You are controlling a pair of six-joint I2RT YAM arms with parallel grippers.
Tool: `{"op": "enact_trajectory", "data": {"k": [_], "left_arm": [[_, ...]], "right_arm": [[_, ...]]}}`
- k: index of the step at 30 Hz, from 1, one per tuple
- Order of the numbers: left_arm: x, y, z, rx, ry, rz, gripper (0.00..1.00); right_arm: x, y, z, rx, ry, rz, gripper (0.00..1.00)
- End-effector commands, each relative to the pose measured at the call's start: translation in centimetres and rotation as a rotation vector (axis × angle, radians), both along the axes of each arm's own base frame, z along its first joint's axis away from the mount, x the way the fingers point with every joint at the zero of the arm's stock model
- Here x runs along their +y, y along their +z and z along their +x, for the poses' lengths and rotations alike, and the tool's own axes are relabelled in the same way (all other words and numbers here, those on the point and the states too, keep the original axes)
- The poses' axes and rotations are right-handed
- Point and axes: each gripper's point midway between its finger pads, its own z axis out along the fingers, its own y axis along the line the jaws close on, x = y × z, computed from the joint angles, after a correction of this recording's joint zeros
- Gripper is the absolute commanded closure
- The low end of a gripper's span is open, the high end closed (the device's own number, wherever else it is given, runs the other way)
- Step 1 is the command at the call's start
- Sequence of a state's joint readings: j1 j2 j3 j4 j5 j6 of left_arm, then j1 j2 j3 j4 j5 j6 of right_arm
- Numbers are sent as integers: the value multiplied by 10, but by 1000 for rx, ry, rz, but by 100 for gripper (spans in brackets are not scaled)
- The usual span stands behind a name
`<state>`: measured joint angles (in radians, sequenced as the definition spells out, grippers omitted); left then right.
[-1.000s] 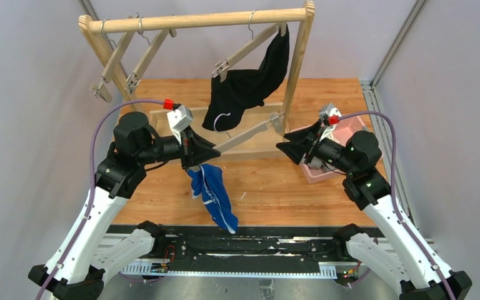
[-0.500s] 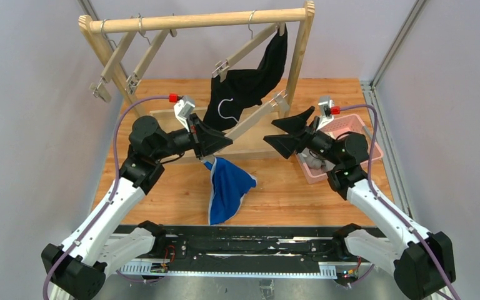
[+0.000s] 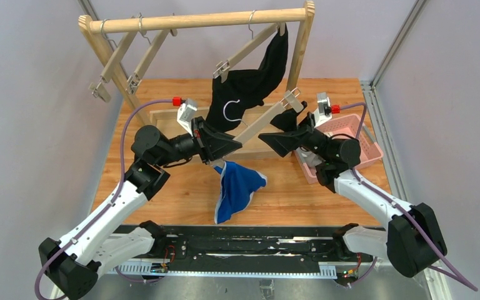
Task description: Remove the underwear clipped to the hanger
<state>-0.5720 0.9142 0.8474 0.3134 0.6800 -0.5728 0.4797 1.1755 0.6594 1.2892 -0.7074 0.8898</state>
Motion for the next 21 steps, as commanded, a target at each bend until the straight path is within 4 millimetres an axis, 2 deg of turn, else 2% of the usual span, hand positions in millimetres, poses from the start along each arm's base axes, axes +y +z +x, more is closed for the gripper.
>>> {"op": "enact_trajectory", "data": {"k": [1,10,15,17,19,21], "left_arm": [[0,19,1,-55,32,-54,100],[-13,10,0,-40,15,-48,100],[-22,10,-4,-33,1,-58,100],[-26,9,-6,-32,-3,-60,100],[-27,9,-5,-31,0,-62,100],[-28,10,-4,-31,2,-66,100]], "right_arm": [[2,36,-24,-125,49,80,14],[3,44,-30,-147,48,79,15],[6,46,-24,-132,42,80,24],[7,48,-26,-137,48,82,36],[10,49,-26,-137,58,70,53],[14,46,-23,-116,57,39,81]]}}
